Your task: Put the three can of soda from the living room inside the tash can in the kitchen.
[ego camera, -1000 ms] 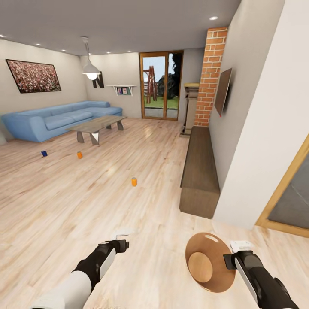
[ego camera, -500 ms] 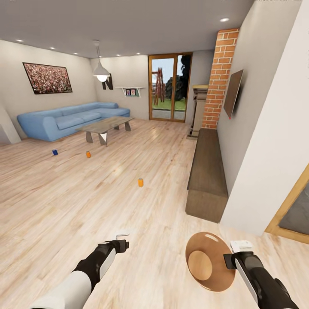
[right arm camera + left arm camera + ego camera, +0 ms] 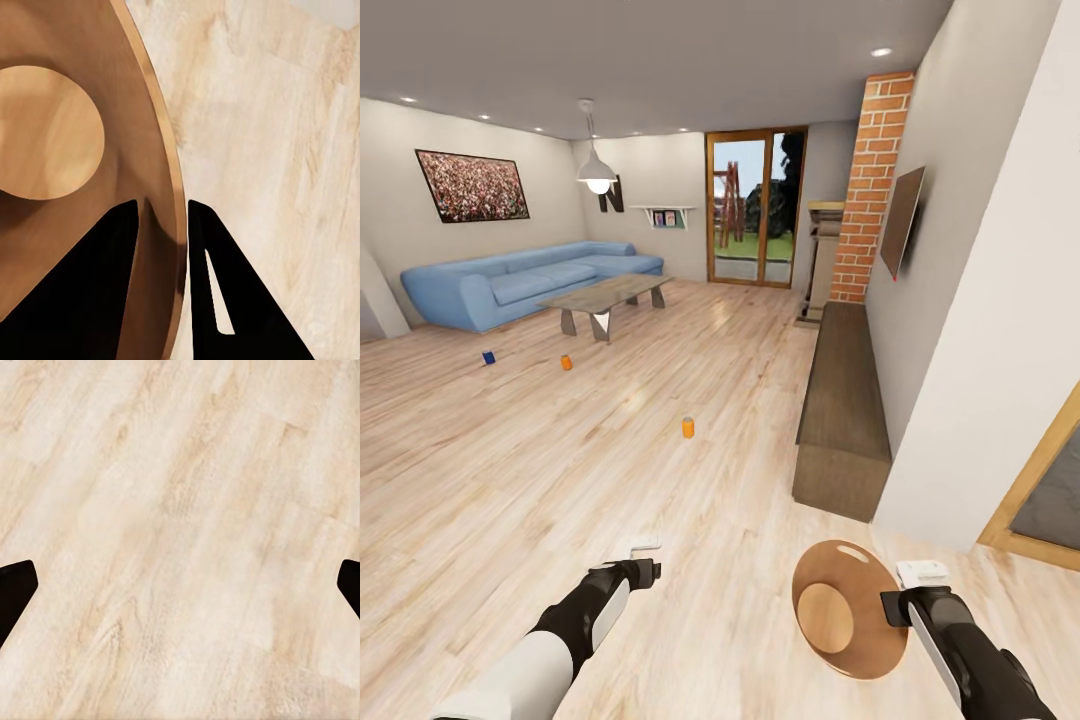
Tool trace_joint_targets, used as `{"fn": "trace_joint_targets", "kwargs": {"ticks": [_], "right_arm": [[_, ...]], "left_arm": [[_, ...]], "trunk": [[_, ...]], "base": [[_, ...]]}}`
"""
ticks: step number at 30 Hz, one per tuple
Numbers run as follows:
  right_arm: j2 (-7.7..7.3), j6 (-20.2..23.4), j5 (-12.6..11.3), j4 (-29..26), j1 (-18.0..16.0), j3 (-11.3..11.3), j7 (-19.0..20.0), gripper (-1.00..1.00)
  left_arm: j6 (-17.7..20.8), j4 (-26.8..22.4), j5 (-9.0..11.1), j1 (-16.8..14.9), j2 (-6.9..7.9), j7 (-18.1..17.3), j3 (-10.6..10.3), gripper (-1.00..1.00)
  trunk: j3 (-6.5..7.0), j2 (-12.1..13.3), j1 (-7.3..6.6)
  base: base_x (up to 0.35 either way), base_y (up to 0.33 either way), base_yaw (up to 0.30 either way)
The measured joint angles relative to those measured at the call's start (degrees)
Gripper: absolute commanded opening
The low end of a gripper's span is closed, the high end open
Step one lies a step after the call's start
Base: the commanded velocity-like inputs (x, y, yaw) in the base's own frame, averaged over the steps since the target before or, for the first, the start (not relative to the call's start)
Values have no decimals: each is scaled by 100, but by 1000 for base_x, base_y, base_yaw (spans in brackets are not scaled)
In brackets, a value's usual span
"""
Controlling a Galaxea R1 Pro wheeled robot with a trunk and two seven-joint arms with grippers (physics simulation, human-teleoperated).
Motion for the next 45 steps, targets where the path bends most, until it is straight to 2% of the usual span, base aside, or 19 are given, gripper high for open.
{"fn": "trace_joint_targets", "kwargs": {"ticks": [5,9,10,14,17,32,45], "right_arm": [[13,-34,-34,121,97,1,54,-100],[31,-287,-46,433,150,-10,171,-100],[31,-389,-34,544,155,-15,315,-100],[17,-538,-501,763,166,-29,911,-100],[9,-586,-387,847,166,-47,1094,-100],[11,-603,-377,851,167,11,1105,-100],[-31,-550,-366,636,167,-17,815,-100]], "left_arm": [[0,0,0,0,0,0,0,100],[6,-2,-6,0,-6,0,0,100],[8,-1,-7,0,-7,0,0,100],[9,2,-9,-1,-9,0,0,100],[7,105,-9,0,-9,0,0,100],[-2,229,14,0,-2,8,0,100],[-12,230,26,0,0,-7,0,100]], "trunk": [[0,0,0],[0,0,0],[0,0,0],[0,0,0],[1,0,0],[1,0,0],[1,0,0]], "base": [[0,0,0],[0,0,0],[0,0,0],[0,0,0],[0,0,0],[11,0,0],[292,0,0]]}}
